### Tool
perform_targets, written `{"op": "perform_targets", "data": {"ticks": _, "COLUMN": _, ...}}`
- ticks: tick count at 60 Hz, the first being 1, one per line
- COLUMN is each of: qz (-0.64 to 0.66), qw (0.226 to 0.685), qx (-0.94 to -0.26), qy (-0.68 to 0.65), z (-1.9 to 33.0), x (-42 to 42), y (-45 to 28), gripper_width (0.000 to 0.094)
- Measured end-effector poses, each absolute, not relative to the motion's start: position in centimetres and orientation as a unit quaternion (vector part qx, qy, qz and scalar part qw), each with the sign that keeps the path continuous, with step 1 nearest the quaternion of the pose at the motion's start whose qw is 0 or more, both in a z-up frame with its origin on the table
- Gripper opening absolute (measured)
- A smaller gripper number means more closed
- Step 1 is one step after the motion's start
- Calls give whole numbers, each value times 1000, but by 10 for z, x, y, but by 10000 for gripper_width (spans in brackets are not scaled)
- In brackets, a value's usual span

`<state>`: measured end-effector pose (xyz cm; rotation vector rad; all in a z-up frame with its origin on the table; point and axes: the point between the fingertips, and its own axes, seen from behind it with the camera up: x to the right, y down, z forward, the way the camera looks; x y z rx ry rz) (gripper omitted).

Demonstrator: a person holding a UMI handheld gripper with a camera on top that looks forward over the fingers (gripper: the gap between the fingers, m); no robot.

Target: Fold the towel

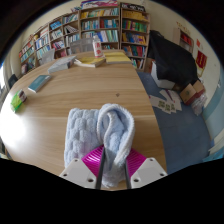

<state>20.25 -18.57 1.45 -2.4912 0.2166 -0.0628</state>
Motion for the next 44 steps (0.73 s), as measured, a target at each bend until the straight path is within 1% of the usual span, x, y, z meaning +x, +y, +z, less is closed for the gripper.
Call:
{"op": "perform_targets", "data": {"ticks": 1, "qz": -31, "qw": 315, "qx": -945, "qy": 82, "z": 17, "x": 205, "y": -187, "gripper_width": 406}}
{"op": "perform_targets", "data": {"ticks": 3, "qz": -53, "qw": 320, "qx": -942, "qy": 83, "z": 26, "x": 215, "y": -188, "gripper_width": 585}}
{"op": "perform_targets", "data": {"ticks": 5, "qz": -74, "qw": 329, "qx": -938, "qy": 81, "z": 39, "x": 219, "y": -188, "gripper_width": 718}}
{"op": "perform_targets", "data": {"ticks": 7, "qz": -87, "qw": 340, "qx": -933, "qy": 74, "z": 55, "x": 225, "y": -191, "gripper_width": 787}}
{"op": "perform_targets", "data": {"ticks": 10, "qz": -93, "qw": 357, "qx": -927, "qy": 66, "z": 75, "x": 223, "y": -196, "gripper_width": 843}}
{"op": "perform_targets", "data": {"ticks": 13, "qz": -96, "qw": 367, "qx": -923, "qy": 67, "z": 90, "x": 218, "y": -197, "gripper_width": 847}}
{"op": "perform_targets", "data": {"ticks": 21, "qz": -98, "qw": 382, "qx": -914, "qy": 92, "z": 134, "x": 207, "y": -242, "gripper_width": 846}}
{"op": "perform_targets", "data": {"ticks": 22, "qz": -97, "qw": 385, "qx": -913, "qy": 97, "z": 134, "x": 201, "y": -243, "gripper_width": 848}}
{"op": "perform_targets", "data": {"ticks": 27, "qz": -83, "qw": 401, "qx": -904, "qy": 121, "z": 165, "x": 179, "y": -278, "gripper_width": 849}}
{"op": "perform_targets", "data": {"ticks": 32, "qz": -56, "qw": 413, "qx": -899, "qy": 135, "z": 183, "x": 142, "y": -307, "gripper_width": 850}}
{"op": "perform_targets", "data": {"ticks": 38, "qz": -38, "qw": 417, "qx": -897, "qy": 138, "z": 196, "x": 102, "y": -345, "gripper_width": 849}}
{"op": "perform_targets", "data": {"ticks": 44, "qz": -36, "qw": 404, "qx": -903, "qy": 141, "z": 192, "x": 78, "y": -384, "gripper_width": 846}}
